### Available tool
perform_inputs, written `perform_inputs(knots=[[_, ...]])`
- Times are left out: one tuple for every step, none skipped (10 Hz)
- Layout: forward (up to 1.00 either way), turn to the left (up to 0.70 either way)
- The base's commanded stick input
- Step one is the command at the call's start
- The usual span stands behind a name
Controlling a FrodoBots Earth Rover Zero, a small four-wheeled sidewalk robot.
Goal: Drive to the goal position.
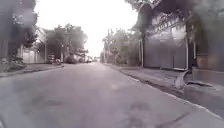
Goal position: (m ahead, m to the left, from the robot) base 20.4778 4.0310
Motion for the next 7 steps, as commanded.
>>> perform_inputs(knots=[[1.00,0.00],[1.00,0.00],[1.00,0.00],[1.00,0.00],[1.00,0.00],[1.00,0.00],[1.00,0.00]])
